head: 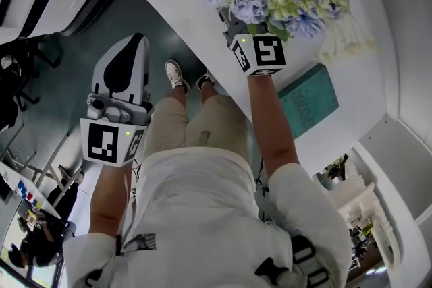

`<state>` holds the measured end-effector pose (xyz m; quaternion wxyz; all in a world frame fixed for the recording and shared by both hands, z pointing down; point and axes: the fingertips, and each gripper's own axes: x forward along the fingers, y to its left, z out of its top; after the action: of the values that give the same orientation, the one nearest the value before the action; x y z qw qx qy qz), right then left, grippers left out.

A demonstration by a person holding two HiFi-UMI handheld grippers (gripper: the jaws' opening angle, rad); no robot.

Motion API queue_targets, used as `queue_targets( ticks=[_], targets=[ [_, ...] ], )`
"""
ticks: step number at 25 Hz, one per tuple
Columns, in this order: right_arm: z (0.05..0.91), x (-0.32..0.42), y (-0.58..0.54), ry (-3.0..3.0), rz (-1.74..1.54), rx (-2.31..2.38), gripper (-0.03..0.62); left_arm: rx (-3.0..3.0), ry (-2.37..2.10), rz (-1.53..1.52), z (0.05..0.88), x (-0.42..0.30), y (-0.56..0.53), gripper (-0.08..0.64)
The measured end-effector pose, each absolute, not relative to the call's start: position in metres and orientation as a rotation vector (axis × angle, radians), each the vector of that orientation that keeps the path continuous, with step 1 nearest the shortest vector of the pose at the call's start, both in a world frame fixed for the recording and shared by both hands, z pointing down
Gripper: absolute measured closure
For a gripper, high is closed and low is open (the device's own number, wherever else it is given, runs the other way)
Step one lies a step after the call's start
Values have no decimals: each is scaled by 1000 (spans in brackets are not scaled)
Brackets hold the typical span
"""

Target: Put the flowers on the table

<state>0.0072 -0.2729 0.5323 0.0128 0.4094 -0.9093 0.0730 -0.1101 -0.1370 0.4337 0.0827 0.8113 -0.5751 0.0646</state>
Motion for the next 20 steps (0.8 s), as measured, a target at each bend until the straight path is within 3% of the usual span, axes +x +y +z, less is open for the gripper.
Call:
queue_targets(
  ticks=[20],
  targets=[
    [527,18,-262,-2763,197,1312,186,2458,-1681,174,425,-110,-123,545]
  ],
)
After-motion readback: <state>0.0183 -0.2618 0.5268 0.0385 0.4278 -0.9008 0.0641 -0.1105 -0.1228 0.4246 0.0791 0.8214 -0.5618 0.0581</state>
